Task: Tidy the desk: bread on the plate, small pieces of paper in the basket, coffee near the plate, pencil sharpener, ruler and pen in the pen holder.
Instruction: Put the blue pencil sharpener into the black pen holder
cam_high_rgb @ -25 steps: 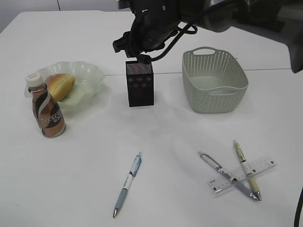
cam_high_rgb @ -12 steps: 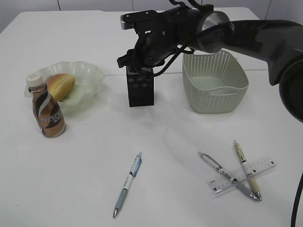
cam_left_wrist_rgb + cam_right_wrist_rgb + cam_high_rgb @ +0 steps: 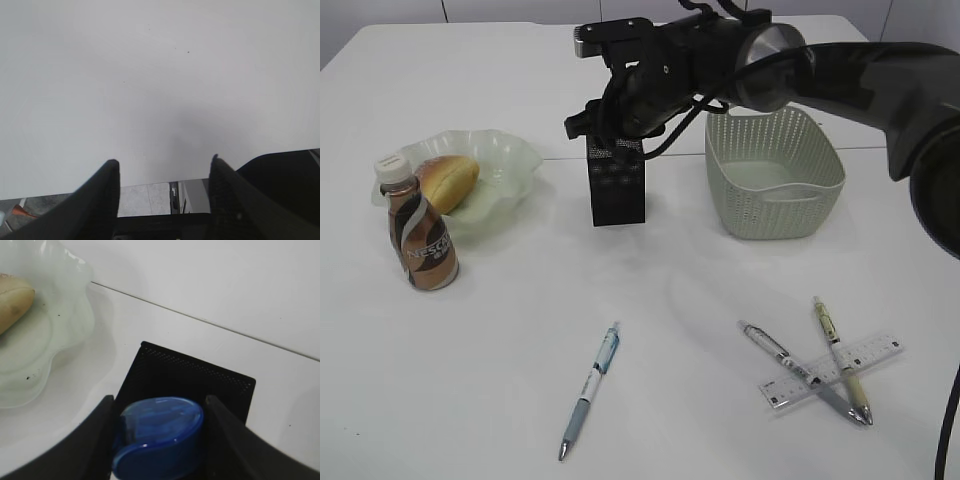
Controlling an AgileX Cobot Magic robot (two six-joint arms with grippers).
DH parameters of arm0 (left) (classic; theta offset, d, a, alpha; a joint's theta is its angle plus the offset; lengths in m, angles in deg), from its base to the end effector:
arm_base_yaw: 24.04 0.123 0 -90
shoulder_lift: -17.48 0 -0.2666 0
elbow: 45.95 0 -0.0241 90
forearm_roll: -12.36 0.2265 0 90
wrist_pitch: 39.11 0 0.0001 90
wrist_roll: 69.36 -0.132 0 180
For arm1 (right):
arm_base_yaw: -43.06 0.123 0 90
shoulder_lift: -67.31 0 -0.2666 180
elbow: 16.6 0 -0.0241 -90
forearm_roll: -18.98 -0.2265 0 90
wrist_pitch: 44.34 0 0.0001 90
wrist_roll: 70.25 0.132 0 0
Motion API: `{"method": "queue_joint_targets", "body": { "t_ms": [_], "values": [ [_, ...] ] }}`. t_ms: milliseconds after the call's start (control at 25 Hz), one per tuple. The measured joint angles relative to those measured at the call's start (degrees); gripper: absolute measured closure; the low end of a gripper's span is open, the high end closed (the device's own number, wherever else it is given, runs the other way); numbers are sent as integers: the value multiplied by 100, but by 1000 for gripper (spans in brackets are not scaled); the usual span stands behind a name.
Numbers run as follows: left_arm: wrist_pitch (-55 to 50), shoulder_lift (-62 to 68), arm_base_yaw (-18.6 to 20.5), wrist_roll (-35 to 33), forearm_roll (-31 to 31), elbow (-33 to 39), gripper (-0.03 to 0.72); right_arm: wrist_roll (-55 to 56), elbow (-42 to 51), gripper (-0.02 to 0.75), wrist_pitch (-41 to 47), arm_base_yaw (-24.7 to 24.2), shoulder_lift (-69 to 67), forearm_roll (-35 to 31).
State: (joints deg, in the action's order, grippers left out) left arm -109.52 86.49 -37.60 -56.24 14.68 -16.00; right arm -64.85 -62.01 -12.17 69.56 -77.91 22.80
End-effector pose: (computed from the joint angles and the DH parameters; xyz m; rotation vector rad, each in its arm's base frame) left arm 0.1531 -0.0317 0.2308 0.0261 2.9519 -0.0068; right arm 0.4893 0.2387 0.1720 -0.4693 2.2634 0.2155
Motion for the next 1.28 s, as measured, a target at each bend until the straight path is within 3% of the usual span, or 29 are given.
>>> {"method": "queue_joint_targets", "body": {
  "t_ms": [960, 1280],
  "values": [
    [0, 0, 0, 0, 6, 0, 272, 0, 0, 346, -50, 0, 0, -25],
    [0, 0, 0, 0, 6, 0, 272, 0, 0, 343, -40, 0, 0, -331]
  ]
}}
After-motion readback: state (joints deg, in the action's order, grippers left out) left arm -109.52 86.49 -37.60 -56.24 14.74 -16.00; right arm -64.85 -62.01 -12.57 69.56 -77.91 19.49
